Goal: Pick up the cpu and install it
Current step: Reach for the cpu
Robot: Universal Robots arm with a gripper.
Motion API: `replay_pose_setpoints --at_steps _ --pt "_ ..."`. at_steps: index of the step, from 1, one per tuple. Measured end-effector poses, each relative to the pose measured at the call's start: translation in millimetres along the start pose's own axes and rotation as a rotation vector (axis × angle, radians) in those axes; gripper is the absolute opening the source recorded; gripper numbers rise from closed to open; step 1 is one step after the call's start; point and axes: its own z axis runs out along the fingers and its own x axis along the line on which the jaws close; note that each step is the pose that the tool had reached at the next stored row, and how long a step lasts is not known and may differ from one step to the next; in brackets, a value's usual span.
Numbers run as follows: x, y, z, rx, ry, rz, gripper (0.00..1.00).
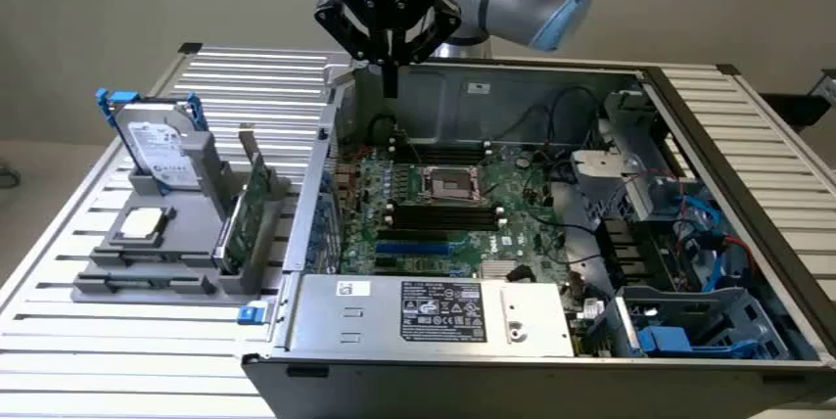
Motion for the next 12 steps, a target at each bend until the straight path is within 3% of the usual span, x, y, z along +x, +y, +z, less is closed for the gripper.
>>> replay_pose_setpoints --at_steps 8,12 --pt "0.0 0.0 0.0 0.001 0.0 -0.001 0.11" --pt "16.4 -1.0 0.1 0.0012 0.0 -0.001 0.11"
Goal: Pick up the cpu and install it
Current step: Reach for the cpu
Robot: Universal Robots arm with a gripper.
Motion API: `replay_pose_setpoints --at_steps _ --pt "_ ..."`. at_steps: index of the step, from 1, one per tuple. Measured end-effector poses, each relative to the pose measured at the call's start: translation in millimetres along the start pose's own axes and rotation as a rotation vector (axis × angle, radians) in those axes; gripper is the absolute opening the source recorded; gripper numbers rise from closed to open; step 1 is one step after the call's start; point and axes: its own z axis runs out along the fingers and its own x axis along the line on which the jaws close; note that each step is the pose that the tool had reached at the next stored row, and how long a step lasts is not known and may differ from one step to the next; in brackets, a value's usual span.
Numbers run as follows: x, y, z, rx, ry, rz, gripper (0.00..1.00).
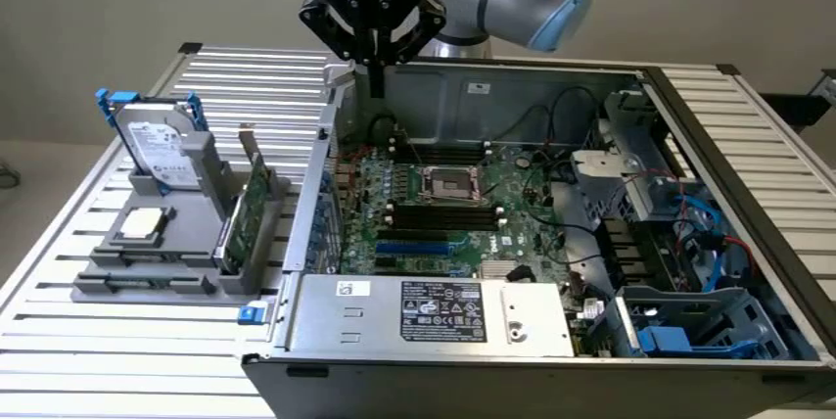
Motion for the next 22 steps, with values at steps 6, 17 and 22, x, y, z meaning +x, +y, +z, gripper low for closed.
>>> replay_pose_setpoints --at_steps 6,17,22 --pt "27.2 -1.6 0.8 0.0001 0.0 0.0 0.11" --pt "77.2 -4.7 4.7 0.0 0.0 0.0 0.11" --pt "100.2 -6.2 7.0 0.0 0.0 0.0 0.11"
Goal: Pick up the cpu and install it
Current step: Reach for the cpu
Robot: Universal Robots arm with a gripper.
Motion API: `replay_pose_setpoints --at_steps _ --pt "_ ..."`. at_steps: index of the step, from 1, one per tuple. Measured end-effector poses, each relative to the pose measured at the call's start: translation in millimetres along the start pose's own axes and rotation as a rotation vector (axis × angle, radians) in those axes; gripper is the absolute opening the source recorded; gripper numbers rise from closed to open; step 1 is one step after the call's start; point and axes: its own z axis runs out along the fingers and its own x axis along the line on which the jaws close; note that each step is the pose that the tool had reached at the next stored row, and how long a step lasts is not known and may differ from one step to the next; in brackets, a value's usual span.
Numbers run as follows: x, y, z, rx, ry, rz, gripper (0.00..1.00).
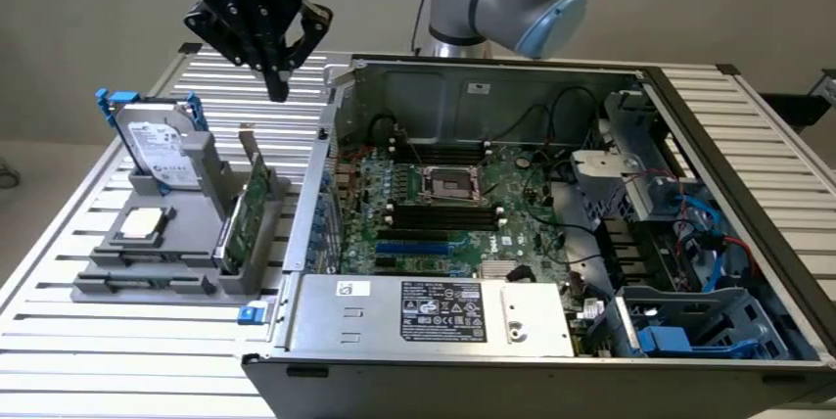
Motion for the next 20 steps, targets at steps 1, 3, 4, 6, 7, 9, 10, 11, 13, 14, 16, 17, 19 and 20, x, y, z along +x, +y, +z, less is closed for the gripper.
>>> replay_pose_setpoints --at_steps 1,3,4,6,7,9,10,11,13,14,16,17,19,20 --pt "4.5 -0.3 0.4 0.0001 0.0 0.0 0.11" --pt "13.5 -0.8 1.3 -0.0001 0.0 0.0 0.11" --pt "18.0 -1.1 1.7 -0.0001 0.0 0.0 0.11" --pt "27.0 -1.7 2.5 0.0 0.0001 0.0 0.11" --pt "31.9 -2.0 3.0 0.0 0.0 0.0 0.11" --pt "41.0 -2.5 3.9 0.0 0.0 0.0 0.11" --pt "45.4 -2.8 4.3 0.0 0.0 0.0 0.11" --pt "50.0 -3.1 4.7 0.0 0.0 0.0 0.11" --pt "59.0 -3.6 5.6 0.0 0.0 0.0 0.11" --pt "63.6 -3.9 6.0 0.0 0.0 0.0 0.11" --pt "72.6 -4.5 6.9 0.0 0.0 0.0 0.11" --pt "77.2 -4.8 7.3 0.0 0.0 0.0 0.11" --pt "86.3 -5.3 8.2 0.0 0.0 0.0 0.11" --pt "90.8 -5.6 8.6 0.0 0.0 0.0 0.11"
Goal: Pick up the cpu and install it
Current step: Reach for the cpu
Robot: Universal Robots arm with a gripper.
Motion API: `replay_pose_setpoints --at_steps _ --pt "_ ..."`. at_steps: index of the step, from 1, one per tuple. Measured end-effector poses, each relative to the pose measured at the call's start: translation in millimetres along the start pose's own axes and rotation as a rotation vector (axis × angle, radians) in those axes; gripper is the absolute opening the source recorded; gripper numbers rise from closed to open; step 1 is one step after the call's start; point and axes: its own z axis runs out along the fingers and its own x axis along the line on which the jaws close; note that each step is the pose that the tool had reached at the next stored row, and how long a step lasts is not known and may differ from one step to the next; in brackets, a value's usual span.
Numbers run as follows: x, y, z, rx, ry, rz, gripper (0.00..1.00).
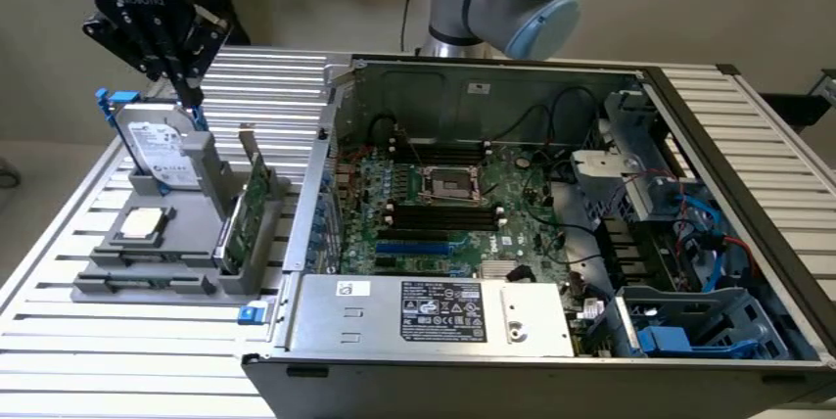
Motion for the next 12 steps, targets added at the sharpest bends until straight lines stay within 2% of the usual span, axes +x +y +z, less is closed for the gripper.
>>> replay_pose_setpoints --at_steps 12 --pt "54.5 -3.3 4.9 0.0001 0.0006 0.0 0.11"
